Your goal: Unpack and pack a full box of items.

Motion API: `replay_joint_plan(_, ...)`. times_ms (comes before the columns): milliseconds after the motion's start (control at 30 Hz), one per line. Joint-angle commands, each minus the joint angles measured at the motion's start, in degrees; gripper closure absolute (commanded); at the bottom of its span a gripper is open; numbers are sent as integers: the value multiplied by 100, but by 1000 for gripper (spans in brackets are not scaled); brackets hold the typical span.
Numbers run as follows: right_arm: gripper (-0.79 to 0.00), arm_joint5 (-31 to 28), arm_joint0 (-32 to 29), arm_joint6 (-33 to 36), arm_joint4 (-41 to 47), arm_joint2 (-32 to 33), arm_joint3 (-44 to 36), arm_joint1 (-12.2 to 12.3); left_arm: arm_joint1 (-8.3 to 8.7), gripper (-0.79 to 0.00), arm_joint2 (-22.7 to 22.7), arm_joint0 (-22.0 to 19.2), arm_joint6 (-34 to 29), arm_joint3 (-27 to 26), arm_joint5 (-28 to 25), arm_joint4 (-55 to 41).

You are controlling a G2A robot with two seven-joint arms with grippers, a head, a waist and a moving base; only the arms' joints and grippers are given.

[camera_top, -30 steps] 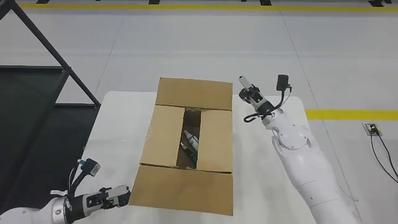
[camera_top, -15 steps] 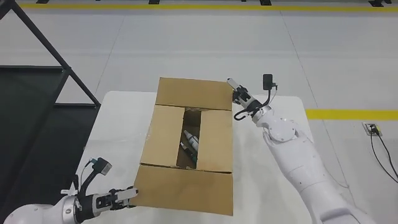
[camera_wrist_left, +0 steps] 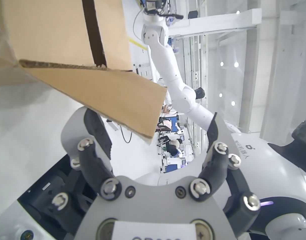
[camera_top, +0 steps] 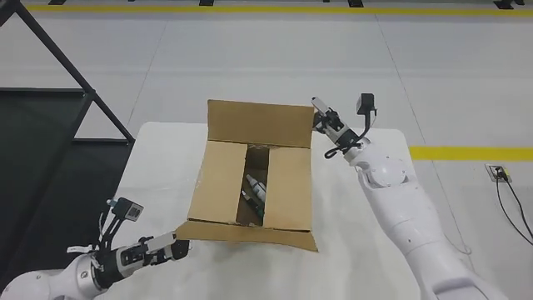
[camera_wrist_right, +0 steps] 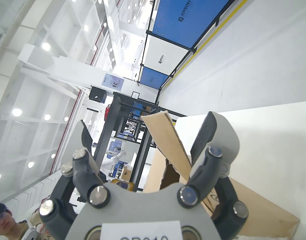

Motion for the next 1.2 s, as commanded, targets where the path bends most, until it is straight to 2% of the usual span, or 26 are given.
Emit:
replay_joint_plan(0,-785,-45,-48,173,77,52,-124,22,-5,-785,0,-16,191,-47,31,-70)
replay_joint_plan(267,-785,105,-339,944,112,292,-947,185,-12,-785,13,-89,840,-312,105,-55)
replay_joint_plan(533,-785,672,-1046,1494,-223,574,-2497,401,-32,-785,227,-235,1567,-505,174,247)
replay_joint_plan(800,-785,1390,-1817,1644,-684,752,-4027,557,-55,-785,536,-455,2179,-507,304,628)
replay_joint_plan(1033,-785,2046,-2197,1858,-754,800,-4688,639,-79,-785,845,-752,2578,-357,555,846)
replay_joint_plan(1167,-785,2086,-2296,1240,-779,788,-4885,625,-93,-785,1028,-927,2671,-248,598,947)
